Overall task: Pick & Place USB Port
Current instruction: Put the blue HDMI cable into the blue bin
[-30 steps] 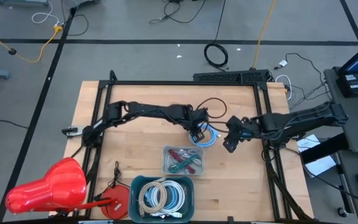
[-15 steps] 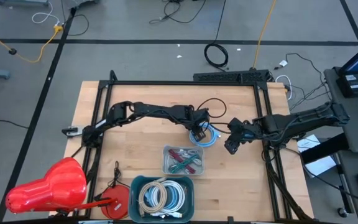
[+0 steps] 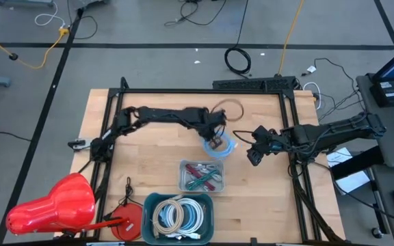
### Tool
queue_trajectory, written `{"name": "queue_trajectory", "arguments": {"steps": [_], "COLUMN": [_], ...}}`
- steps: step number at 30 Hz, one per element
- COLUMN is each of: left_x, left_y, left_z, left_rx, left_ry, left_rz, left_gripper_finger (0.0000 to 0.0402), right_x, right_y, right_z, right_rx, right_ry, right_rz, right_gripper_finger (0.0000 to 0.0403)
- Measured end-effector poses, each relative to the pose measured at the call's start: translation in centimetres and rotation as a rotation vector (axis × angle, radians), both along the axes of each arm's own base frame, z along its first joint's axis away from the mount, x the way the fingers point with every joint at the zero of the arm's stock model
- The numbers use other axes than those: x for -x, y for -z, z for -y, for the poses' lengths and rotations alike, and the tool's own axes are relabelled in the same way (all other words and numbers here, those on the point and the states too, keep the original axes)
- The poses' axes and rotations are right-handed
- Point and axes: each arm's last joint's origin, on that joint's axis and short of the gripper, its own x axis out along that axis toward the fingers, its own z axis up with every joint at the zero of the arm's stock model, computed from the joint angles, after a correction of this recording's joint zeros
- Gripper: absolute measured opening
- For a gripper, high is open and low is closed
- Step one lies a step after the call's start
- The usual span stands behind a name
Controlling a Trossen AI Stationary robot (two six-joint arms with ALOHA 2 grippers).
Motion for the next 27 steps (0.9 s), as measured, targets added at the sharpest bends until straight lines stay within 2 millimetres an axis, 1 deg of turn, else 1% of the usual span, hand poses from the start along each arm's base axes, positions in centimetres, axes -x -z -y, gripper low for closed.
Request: {"name": "queue_trajectory", "arguments": {"steps": [2, 4, 7, 10, 13, 18, 21, 24, 27], "left_x": [0.7, 1.7, 3.4, 5.4, 7.6, 9.7, 10.3, 10.5, 11.0], "left_y": [-3.2, -5.8, -8.7, -12.0, -14.1, -15.2, -14.9, -13.6, -12.9], "left_z": [-0.2, -0.1, 0.8, 2.9, 5.7, 11.8, 14.9, 17.4, 18.6], "left_rx": [-0.016, -0.032, -0.027, -0.01, -0.014, -0.022, -0.023, 0.01, 0.047], "left_ry": [-0.007, -0.003, 0.029, 0.083, 0.143, 0.251, 0.269, 0.233, 0.167], "left_rz": [0.066, 0.103, 0.114, 0.127, 0.085, 0.014, -0.013, -0.011, 0.0], "left_gripper_finger": [0.004, 0.004, 0.004, 0.004, 0.004, 0.004, 0.004, 0.004, 0.004], "right_x": [0.0, 0.0, 0.0, -0.1, -0.1, -0.4, -0.6, -0.7, -0.7], "right_y": [0.0, 0.0, 0.0, -0.1, -0.1, -0.3, -0.4, -0.5, -0.5], "right_z": [0.0, 0.1, 0.2, 0.2, 0.4, 1.0, 1.3, 1.6, 1.7], "right_rx": [0.011, 0.02, 0.041, 0.061, 0.083, 0.093, 0.101, 0.104, 0.108], "right_ry": [0.007, 0.018, 0.034, 0.047, 0.066, 0.078, 0.081, 0.088, 0.086], "right_rz": [0.002, 0.005, 0.01, 0.018, 0.024, 0.042, 0.058, 0.071, 0.07], "right_gripper_finger": [0.0169, 0.0169, 0.0169, 0.0169, 0.0169, 0.0169, 0.0169, 0.0169, 0.0169]}}
